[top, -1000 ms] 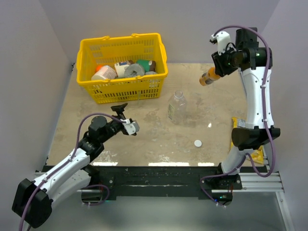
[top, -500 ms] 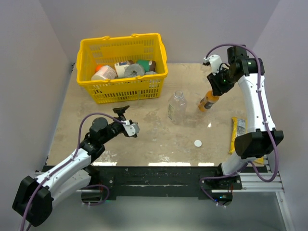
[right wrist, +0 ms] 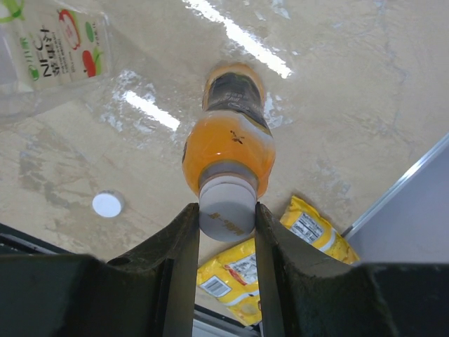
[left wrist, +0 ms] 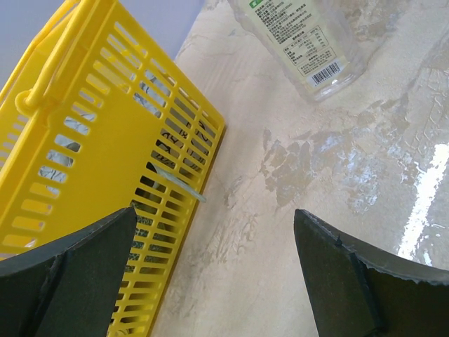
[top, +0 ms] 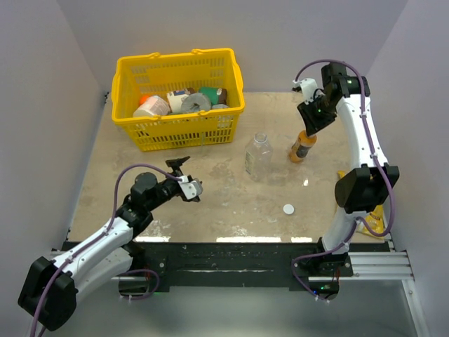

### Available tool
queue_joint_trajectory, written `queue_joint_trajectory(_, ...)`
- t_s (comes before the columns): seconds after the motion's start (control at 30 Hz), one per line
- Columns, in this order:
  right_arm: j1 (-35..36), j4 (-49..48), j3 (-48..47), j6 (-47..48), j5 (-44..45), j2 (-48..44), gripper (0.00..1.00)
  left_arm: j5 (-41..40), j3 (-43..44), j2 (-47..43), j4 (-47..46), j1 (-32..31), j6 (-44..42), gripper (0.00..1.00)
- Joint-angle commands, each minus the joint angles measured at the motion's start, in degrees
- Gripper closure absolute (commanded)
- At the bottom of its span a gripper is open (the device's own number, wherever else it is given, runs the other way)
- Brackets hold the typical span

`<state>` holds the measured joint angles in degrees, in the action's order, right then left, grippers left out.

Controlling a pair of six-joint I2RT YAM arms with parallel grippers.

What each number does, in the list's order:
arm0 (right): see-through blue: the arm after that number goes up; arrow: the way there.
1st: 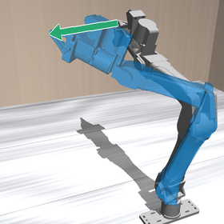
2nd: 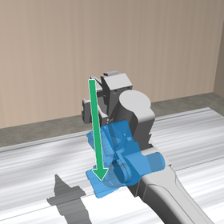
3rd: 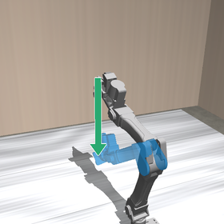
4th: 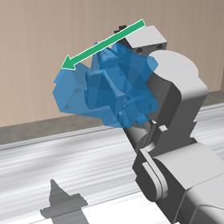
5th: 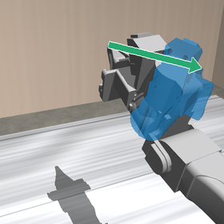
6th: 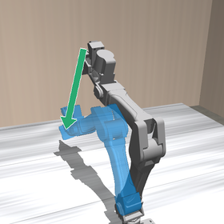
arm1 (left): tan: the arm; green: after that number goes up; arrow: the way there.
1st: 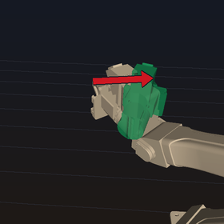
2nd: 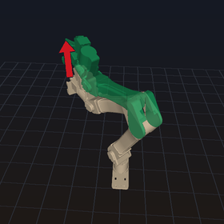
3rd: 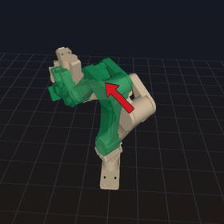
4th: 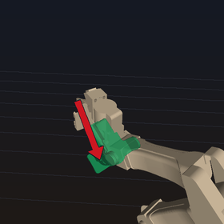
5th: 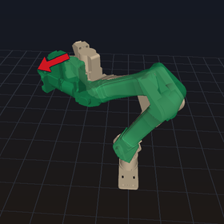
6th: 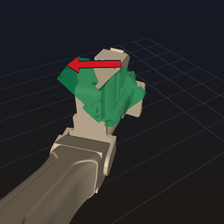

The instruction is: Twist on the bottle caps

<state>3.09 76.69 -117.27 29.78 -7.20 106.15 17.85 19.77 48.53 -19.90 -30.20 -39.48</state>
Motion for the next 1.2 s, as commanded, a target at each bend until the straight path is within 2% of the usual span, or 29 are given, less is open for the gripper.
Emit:
queue_joint_trajectory(0.0, 0.2, 5.1, -2.8, -1.3, 1.3, 0.2, 0.98, 0.4, -0.4, -1.0, -1.1, -0.3, 1.3, 0.01)
queue_joint_trajectory(0.03, 0.2, 5.1, -2.8, -1.4, 1.2, 0.4, 0.94, 0.3, -0.3, -1.0, -1.1, -0.3, 1.3, 0.01)
queue_joint_trajectory(0.07, 0.2, 5.1, -2.8, -1.4, 1.1, 0.3, 0.85, 0.2, -0.3, -1.0, -1.1, -0.3, 1.2, 0.01)
queue_joint_trajectory(0.13, 0.2, 5.0, -2.7, -1.4, 0.8, 0.3, 0.75, 0.3, -0.3, -0.9, -1.1, -0.3, 1.4, 0.00)
queue_joint_trajectory(0.17, 0.2, 4.9, -2.7, -1.4, 0.8, 0.1, 0.64, 0.3, -0.3, -0.8, -1.1, -0.3, 1.6, 0.00)
queue_joint_trajectory(0.2, 0.2, 4.7, -2.7, -1.6, 1.0, 0.1, 0.59, 0.4, -0.3, -0.7, -1.1, -0.3, 1.6, 0.01)
queue_joint_trajectory(0.27, 0.2, 4.6, -2.8, -1.6, 1.0, 0.2, 0.51, 0.6, -0.3, -0.5, -1.4, -0.2, 1.8, 0.00)
queue_joint_trajectory(0.4, 0.2, 4.3, -3.1, -1.7, 0.8, 0.2, 0.42, 1.0, -0.2, -0.4, -1.4, -0.3, 1.8, 0.00)
queue_joint_trajectory(1.03, 0.2, 4.3, -5.2, -1.9, 0.9, 0.6, 0.39, 1.4, 0.5, -0.2, -0.6, -0.3, 2.1, 0.01)
queue_joint_trajectory(1.1, 0.2, 5.1, -8.4, -1.6, 0.8, -0.5, 0.38, 1.5, 0.6, -0.3, -0.3, -0.2, 2.7, 0.00)
queue_joint_trajectory(1.17, 0.2, 5.2, -11.8, 0.3, -3.9, -3.5, 0.36, 2.3, 0.9, -0.2, 0.6, -0.2, 4.1, 0.00)
